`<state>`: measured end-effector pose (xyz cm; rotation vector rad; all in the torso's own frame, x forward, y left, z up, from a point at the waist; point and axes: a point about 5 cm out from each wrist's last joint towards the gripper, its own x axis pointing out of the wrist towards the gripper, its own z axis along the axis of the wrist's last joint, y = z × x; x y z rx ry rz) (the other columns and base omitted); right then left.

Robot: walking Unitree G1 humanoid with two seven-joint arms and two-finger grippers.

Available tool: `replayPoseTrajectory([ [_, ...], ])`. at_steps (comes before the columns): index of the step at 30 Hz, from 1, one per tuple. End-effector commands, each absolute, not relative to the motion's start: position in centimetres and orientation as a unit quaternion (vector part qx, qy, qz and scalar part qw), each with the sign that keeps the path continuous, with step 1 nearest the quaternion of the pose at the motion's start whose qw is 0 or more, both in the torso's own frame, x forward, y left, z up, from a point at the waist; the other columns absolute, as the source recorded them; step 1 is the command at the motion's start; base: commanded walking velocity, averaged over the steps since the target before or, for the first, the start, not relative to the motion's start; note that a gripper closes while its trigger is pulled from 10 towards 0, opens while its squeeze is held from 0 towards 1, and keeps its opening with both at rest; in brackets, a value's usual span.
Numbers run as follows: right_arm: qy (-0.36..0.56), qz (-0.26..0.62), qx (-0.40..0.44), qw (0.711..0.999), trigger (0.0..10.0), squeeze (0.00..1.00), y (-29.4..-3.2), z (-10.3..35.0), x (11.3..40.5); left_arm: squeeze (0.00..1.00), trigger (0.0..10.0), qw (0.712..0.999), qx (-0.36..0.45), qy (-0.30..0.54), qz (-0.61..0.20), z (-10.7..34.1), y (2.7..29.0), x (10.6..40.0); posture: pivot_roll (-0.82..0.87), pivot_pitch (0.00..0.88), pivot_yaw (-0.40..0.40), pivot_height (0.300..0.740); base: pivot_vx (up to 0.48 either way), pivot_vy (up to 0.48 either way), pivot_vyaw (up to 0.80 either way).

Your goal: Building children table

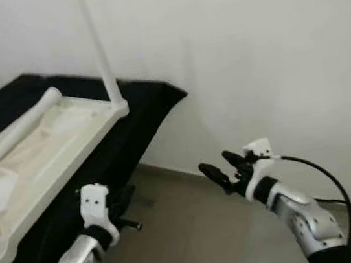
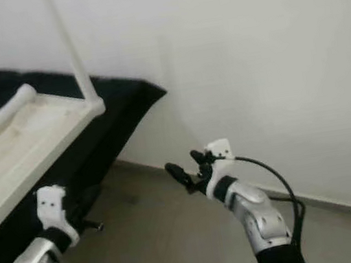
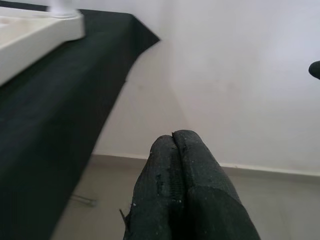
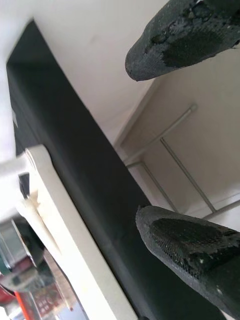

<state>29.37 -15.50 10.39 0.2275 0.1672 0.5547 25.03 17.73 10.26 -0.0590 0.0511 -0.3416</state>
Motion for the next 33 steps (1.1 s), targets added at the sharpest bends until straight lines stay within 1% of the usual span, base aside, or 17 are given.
replayPoseTrajectory([
  [1, 0.086, 0.284, 0.122, 0.947, 10.0, 0.00, -14.96, 10.32, 29.29, 0.00, 10.0, 0.985, -0.024, 0.032, -0.165, 10.04, 18.09, 24.88, -0.07, 0.060, -0.009, 0.740, 0.000, 0.000, 0.79],
  [21, 0.084, 0.285, 0.133, 0.946, 10.0, 0.00, -15.14, 10.45, 29.52, 0.00, 10.0, 0.986, -0.024, 0.026, -0.161, 10.23, 18.00, 25.05, -0.07, 0.063, -0.015, 0.740, 0.000, 0.000, 0.79],
  [25, 0.084, 0.280, 0.142, 0.946, 10.0, 0.00, -15.31, 10.48, 29.59, 0.00, 10.0, 0.987, -0.026, 0.026, -0.159, 10.25, 17.97, 25.05, -0.07, 0.063, -0.017, 0.740, 0.000, 0.000, 0.00],
  [28, 0.081, 0.285, 0.140, 0.945, 10.0, 0.00, -15.29, 10.56, 29.58, 0.00, 10.0, 0.986, -0.044, 0.029, -0.157, 10.18, 18.02, 25.03, -0.07, 0.063, -0.018, 0.740, 0.000, -0.461, 0.00],
  [33, 0.078, 0.290, 0.135, 0.944, 10.0, 0.00, -15.23, 10.63, 29.47, 0.00, 10.0, 0.987, -0.052, 0.023, -0.152, 10.28, 18.12, 25.07, -0.08, 0.065, -0.017, 0.740, 0.000, -0.449, 0.00],
])
